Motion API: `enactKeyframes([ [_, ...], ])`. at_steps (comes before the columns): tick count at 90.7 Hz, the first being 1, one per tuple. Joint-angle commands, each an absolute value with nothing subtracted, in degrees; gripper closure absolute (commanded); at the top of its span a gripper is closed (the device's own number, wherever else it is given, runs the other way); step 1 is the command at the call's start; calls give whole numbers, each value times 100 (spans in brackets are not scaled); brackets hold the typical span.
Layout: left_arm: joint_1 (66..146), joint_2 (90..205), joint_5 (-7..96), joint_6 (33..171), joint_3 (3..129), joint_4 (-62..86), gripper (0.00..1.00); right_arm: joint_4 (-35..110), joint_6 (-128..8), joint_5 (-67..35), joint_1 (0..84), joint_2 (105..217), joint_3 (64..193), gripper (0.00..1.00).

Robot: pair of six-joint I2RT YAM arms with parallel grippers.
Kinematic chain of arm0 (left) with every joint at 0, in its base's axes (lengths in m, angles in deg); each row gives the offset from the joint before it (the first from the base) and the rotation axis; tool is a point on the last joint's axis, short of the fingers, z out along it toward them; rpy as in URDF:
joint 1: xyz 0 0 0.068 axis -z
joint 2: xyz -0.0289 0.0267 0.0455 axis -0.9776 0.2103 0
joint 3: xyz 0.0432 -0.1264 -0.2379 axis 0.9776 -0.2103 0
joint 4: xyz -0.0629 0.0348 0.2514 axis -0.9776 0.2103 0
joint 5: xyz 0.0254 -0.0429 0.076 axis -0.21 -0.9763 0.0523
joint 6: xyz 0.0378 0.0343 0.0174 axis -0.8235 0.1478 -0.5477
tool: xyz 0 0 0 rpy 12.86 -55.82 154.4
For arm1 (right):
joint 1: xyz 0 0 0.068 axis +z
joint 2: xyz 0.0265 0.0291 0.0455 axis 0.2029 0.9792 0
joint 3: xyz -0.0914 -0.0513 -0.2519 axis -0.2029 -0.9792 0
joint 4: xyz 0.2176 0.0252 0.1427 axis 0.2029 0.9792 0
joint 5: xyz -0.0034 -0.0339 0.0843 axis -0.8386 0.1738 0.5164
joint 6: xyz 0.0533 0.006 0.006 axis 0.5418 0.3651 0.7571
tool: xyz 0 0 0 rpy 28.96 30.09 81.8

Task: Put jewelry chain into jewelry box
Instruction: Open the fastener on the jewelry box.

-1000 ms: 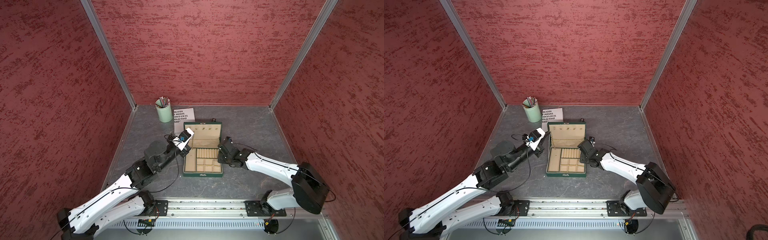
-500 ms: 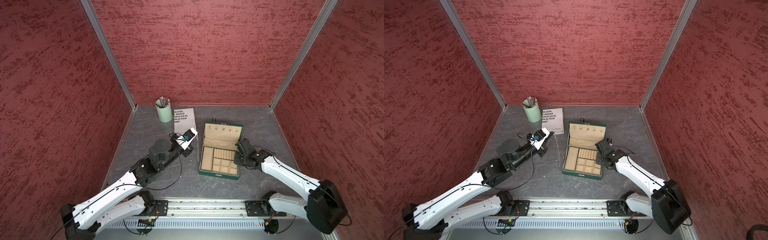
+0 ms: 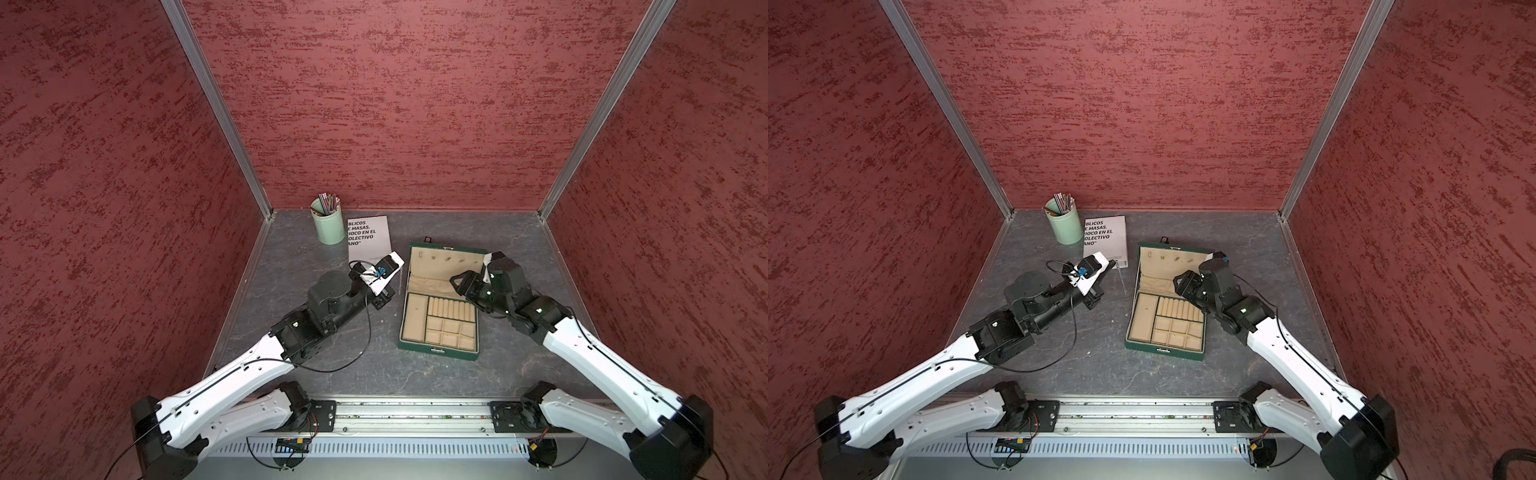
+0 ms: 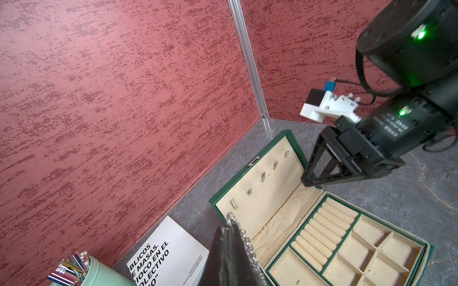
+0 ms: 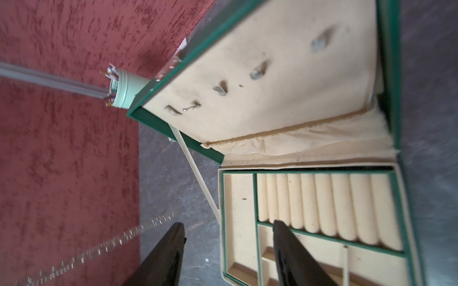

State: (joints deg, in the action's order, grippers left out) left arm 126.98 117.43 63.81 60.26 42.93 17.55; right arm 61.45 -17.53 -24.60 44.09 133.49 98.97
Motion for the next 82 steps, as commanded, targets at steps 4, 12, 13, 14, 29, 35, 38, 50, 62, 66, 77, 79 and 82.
enactKeyframes([
  [4, 12663, 11684, 6259, 6174, 4247, 1451, 100, 4900, -57, -3125, 4790, 13591, 9832, 40],
  [12, 12664, 11646, 6233, 6241, 4173, 1373, 100, 4385, 502, -3765, 4994, 13727, 9656, 39],
  [13, 12664, 11649, 6230, 6254, 4166, 1365, 100, 4333, 546, -3851, 5016, 13744, 9637, 38],
  [14, 12664, 11641, 6229, 6264, 4157, 1357, 100, 4271, 595, -3925, 5040, 13770, 9623, 38],
  [29, 12664, 11580, 6204, 6323, 4046, 1242, 100, 3839, 1217, -4445, 5153, 14532, 9673, 36],
  [35, 12664, 11554, 6188, 6337, 4023, 1231, 100, 3605, 1394, -4523, 5153, 14813, 9659, 37],
  [38, 12664, 11532, 6174, 6342, 4006, 1226, 100, 3443, 1451, -4576, 5157, 14925, 9649, 37],
  [50, 12672, 11450, 6116, 6339, 3938, 1220, 100, 3070, 1470, -4775, 5157, 15240, 9775, 38],
  [62, 12686, 11414, 6075, 6310, 3912, 1219, 100, 2876, 1401, -4927, 5153, 15320, 9857, 38],
  [66, 12683, 11409, 6046, 6323, 3905, 1204, 100, 2852, 1415, -4981, 5158, 15329, 9873, 37],
  [77, 12681, 11405, 5958, 6377, 3920, 1207, 100, 2814, 1424, -5072, 5152, 15374, 9959, 37],
  [79, 12681, 11401, 5949, 6384, 3920, 1214, 100, 2839, 1428, -5094, 5161, 15384, 9984, 37],
  [82, 12683, 11385, 5933, 6393, 3921, 1216, 100, 2839, 1426, -5118, 5153, 15405, 10006, 37],
])
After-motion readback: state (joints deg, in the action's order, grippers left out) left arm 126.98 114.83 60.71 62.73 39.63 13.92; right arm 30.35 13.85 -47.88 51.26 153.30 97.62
